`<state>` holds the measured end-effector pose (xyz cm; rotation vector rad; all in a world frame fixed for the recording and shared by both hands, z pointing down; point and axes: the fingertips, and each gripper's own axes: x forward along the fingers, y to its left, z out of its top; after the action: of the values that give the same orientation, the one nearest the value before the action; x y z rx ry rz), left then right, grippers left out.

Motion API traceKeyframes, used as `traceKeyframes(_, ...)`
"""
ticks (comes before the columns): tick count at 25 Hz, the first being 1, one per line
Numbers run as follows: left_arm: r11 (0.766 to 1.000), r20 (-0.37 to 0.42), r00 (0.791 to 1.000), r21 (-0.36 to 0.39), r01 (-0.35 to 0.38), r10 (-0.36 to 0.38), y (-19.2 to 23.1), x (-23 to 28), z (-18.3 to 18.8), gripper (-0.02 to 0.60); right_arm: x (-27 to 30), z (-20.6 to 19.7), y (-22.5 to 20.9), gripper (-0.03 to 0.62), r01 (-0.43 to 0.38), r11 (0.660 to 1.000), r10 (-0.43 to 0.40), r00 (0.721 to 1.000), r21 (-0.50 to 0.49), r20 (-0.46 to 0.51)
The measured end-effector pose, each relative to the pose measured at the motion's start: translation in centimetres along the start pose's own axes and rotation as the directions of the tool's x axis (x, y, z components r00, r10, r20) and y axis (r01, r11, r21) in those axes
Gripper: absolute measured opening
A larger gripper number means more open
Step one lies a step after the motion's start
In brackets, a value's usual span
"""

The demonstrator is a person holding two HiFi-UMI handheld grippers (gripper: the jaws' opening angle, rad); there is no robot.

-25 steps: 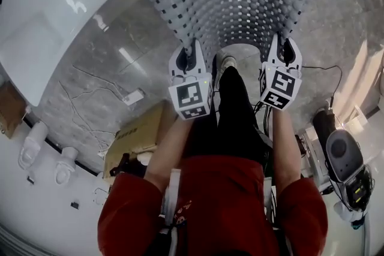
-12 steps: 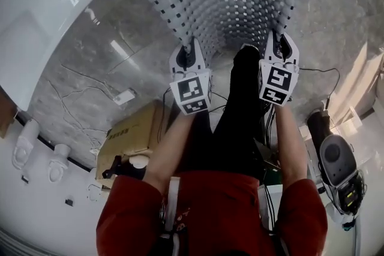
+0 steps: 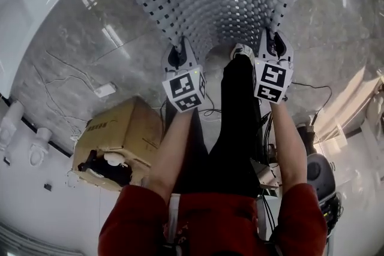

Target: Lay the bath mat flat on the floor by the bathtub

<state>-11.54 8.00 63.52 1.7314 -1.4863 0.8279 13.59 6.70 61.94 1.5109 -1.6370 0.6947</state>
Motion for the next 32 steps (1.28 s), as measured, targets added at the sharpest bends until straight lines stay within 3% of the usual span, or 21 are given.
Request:
traceKeyframes(16,0.994,-0.057,0.994,-0.057,-0.092,0.089,-3.1,11.6,-6.4,0.049,13.4,-5.4,-2.5,0.071,-0.088,0.985,0.08,0.995,-0.147,-0.063)
traceKeyframes(32,0.996,-0.083,0.992,0.022,-0.091,0.092,-2.1,23.3,-10.2,0.049,26.1,-9.9,-3.0,0.071,-0.1,0.966,0.074,0.991,-0.238,-0.114)
